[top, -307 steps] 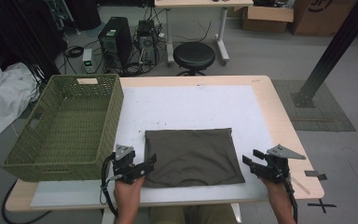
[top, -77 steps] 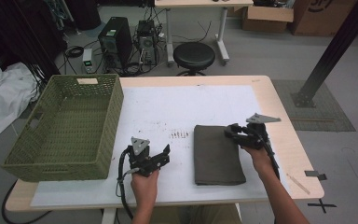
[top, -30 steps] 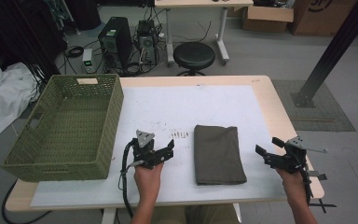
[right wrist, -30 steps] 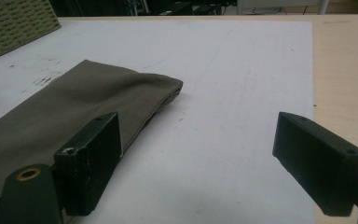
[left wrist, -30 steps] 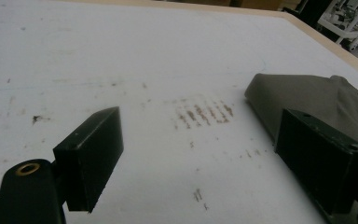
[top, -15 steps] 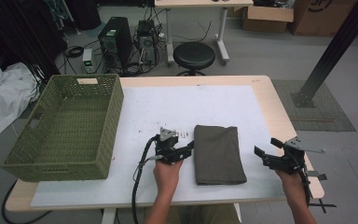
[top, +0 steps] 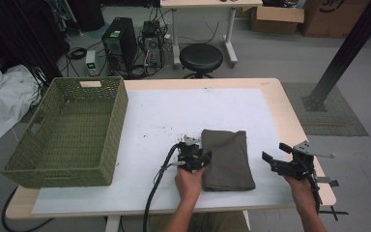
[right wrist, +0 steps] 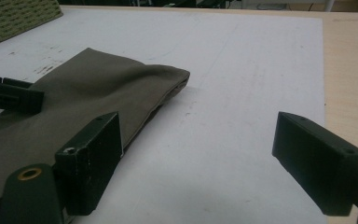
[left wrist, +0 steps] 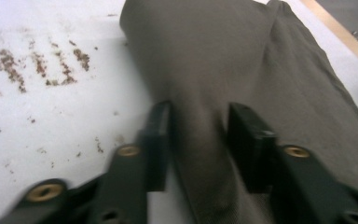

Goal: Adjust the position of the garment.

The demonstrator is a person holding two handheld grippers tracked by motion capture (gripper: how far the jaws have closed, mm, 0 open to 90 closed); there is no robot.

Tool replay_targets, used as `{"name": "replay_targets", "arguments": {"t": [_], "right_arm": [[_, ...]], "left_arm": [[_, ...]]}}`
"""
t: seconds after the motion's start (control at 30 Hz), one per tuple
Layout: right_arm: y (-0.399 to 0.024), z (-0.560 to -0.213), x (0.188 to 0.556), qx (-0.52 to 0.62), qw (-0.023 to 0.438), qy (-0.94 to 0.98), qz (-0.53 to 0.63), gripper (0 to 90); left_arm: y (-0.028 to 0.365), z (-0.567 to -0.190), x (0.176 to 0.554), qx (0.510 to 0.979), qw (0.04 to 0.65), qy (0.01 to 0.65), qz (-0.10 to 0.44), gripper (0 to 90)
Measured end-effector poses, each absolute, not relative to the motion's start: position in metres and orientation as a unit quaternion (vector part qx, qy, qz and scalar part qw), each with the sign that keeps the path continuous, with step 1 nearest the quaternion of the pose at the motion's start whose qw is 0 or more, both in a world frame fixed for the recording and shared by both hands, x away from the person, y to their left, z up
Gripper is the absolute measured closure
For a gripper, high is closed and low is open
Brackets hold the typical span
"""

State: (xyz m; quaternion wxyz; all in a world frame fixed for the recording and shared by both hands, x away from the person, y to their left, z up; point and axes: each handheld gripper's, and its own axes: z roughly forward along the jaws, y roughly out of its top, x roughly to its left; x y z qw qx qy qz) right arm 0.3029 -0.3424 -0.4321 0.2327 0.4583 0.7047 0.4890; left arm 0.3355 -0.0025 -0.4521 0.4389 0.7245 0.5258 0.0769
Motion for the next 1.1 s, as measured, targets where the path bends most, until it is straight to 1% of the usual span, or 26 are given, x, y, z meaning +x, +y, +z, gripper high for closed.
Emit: {"name": "replay_targets", "arguments": {"t": [0.1, 0.13, 0.23, 0.3, 0.53, 0.57, 0.63, 0.77, 0.93, 1.1], "right_arm": [[-0.341, -0.432, 0.303, 0.458, 0.232, 0.706, 0.488, 15.9], [-0.34, -0.433, 0.304, 0.457, 0.231, 0.706, 0.488, 15.9], [-0.339, -0.434, 0.304, 0.458, 0.23, 0.708, 0.486, 16.1], [-0.339, -0.434, 0.304, 0.459, 0.229, 0.708, 0.486, 16.2], [-0.336, -0.433, 0.306, 0.459, 0.23, 0.707, 0.486, 16.2], [-0.336, -0.433, 0.306, 0.459, 0.23, 0.707, 0.486, 16.2], [-0.335, -0.434, 0.306, 0.459, 0.229, 0.708, 0.485, 16.2], [-0.332, -0.436, 0.306, 0.46, 0.227, 0.71, 0.483, 16.2], [-0.329, -0.438, 0.307, 0.46, 0.225, 0.712, 0.481, 16.2], [-0.329, -0.438, 0.307, 0.461, 0.226, 0.712, 0.479, 16.3]], "left_arm": [[0.0, -0.452, 0.336, 0.719, 0.448, 0.528, 0.06, 79.6], [0.001, -0.452, 0.337, 0.716, 0.452, 0.53, 0.055, 82.1], [0.008, -0.449, 0.338, 0.709, 0.464, 0.528, 0.049, 85.2], [0.016, -0.447, 0.34, 0.703, 0.472, 0.529, 0.048, 85.6], [0.068, -0.441, 0.352, 0.681, 0.479, 0.551, 0.06, 85.6], [0.068, -0.441, 0.352, 0.681, 0.479, 0.551, 0.06, 85.6], [0.09, -0.441, 0.355, 0.67, 0.482, 0.56, 0.073, 85.6], [0.115, -0.44, 0.361, 0.666, 0.478, 0.568, 0.076, 85.5], [0.129, -0.44, 0.367, 0.666, 0.47, 0.572, 0.089, 85.4], [0.131, -0.445, 0.369, 0.667, 0.468, 0.573, 0.095, 85.3]]}}
